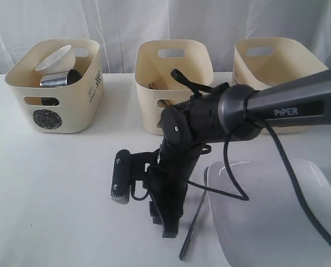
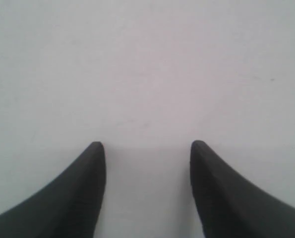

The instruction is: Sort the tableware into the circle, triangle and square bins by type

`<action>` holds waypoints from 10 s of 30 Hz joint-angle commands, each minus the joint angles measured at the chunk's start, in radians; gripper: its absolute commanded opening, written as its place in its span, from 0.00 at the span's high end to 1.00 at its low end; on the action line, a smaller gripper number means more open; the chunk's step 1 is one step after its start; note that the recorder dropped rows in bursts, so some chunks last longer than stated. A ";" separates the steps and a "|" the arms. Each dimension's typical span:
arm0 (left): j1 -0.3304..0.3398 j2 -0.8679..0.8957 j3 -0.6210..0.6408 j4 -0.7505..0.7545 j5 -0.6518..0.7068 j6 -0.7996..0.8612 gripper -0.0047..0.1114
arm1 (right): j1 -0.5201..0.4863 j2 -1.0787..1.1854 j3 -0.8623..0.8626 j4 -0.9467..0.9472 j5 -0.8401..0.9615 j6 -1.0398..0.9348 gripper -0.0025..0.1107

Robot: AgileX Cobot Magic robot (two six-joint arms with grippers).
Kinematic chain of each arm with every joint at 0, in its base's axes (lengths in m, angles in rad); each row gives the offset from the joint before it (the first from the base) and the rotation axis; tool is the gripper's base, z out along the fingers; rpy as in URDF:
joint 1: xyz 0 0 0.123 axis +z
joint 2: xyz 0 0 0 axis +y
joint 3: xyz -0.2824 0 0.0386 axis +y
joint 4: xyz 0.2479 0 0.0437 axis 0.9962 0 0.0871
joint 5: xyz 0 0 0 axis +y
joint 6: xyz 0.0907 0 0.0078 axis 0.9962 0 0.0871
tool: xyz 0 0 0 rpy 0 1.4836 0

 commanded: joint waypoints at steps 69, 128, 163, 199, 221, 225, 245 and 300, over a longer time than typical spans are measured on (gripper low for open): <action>-0.001 -0.005 0.004 -0.007 0.004 -0.001 0.60 | -0.030 -0.082 0.064 -0.185 0.126 1.963 0.37; -0.001 -0.005 0.004 -0.007 0.004 -0.001 0.60 | 0.001 -0.002 0.062 0.085 -0.106 1.236 0.37; -0.001 -0.005 0.004 -0.007 0.004 -0.001 0.60 | -0.064 -0.144 0.066 0.046 -0.053 1.330 0.37; -0.001 -0.005 0.004 -0.007 0.004 -0.001 0.60 | -0.034 -0.128 0.058 -0.011 -0.009 1.492 0.38; -0.001 -0.005 0.004 -0.007 0.004 -0.001 0.60 | -0.017 0.037 -0.146 -0.116 0.186 1.608 0.38; -0.001 -0.005 0.004 -0.007 0.004 -0.001 0.60 | -0.011 0.052 -0.146 -0.116 0.191 1.610 0.39; -0.001 -0.005 0.004 -0.007 0.004 0.032 0.60 | -0.010 0.082 -0.148 -0.100 0.155 1.603 0.88; -0.001 -0.005 0.004 -0.007 0.004 0.032 0.60 | -0.256 -0.162 -0.380 -0.212 -0.406 1.170 0.98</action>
